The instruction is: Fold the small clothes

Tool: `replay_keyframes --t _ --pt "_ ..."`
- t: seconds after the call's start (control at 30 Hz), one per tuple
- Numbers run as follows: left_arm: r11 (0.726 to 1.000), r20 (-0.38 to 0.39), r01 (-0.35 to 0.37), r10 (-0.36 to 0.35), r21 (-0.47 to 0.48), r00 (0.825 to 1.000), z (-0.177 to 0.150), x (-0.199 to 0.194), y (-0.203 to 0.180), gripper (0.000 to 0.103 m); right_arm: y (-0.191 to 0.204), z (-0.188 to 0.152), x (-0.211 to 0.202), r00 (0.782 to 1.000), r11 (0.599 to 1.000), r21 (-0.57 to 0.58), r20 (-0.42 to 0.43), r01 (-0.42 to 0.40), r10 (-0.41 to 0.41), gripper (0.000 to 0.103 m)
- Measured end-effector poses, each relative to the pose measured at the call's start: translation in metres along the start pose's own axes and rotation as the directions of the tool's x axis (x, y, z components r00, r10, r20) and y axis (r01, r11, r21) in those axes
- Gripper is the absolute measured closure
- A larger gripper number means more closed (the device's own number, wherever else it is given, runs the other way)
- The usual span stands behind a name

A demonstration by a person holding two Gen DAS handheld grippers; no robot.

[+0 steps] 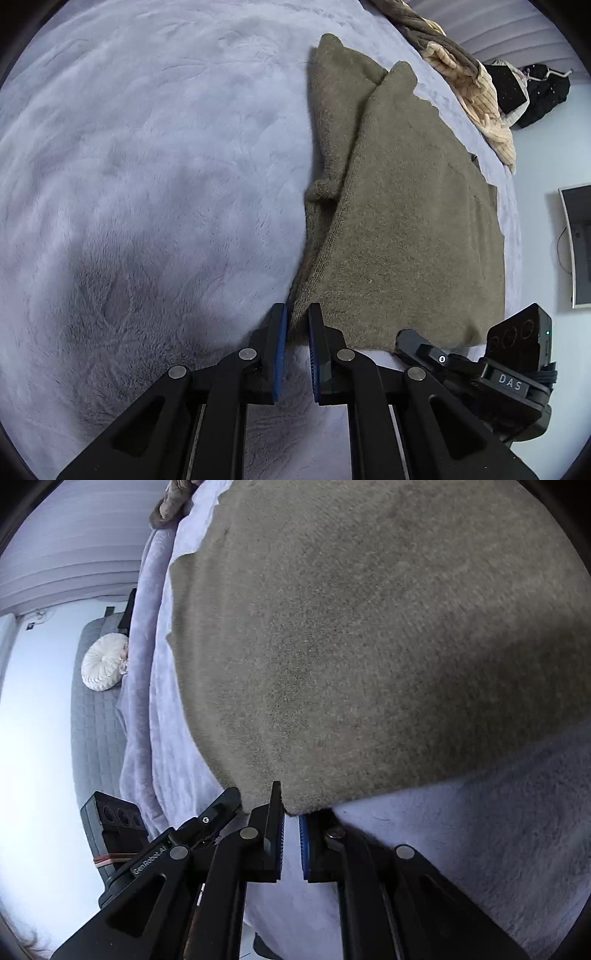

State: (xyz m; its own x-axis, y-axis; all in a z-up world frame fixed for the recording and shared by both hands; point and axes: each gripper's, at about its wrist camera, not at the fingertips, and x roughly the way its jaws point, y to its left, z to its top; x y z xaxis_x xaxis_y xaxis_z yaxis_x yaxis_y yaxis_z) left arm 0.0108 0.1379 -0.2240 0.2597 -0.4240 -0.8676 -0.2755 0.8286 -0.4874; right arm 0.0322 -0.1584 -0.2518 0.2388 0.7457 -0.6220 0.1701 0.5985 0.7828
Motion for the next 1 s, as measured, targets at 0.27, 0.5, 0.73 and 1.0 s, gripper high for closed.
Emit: replay_keyframes --t 0.27,0.5,0.73,1.0 --pt "0.981 0.073 -0.174 0.169 0.082 0.983 -0.007 -0.032 -0.009 0.09 0.039 -0.01 -0.001 0.994 0.996 -0.088 -0.113 -0.021 0.011 0.086" --pt "0.949 0.167 -0.311 0.3 0.045 0.939 -0.015 -0.06 0.015 0.018 0.122 -0.008 0.029 0.954 0.875 -0.435 -0.102 0.213 -0.283 0.06" --pt "0.944 0.171 -0.323 0.33 -0.069 0.928 -0.022 -0.074 0.055 0.018 0.152 -0.028 0.062 0.905 0.794 -0.509 -0.064 0.333 -0.421 0.06" --pt "0.924 0.18 -0.358 0.378 -0.134 0.908 -0.028 -0.086 0.08 0.018 0.08 -0.037 0.065 0.98 0.986 -0.104 -0.134 0.132 -0.146 0.06"
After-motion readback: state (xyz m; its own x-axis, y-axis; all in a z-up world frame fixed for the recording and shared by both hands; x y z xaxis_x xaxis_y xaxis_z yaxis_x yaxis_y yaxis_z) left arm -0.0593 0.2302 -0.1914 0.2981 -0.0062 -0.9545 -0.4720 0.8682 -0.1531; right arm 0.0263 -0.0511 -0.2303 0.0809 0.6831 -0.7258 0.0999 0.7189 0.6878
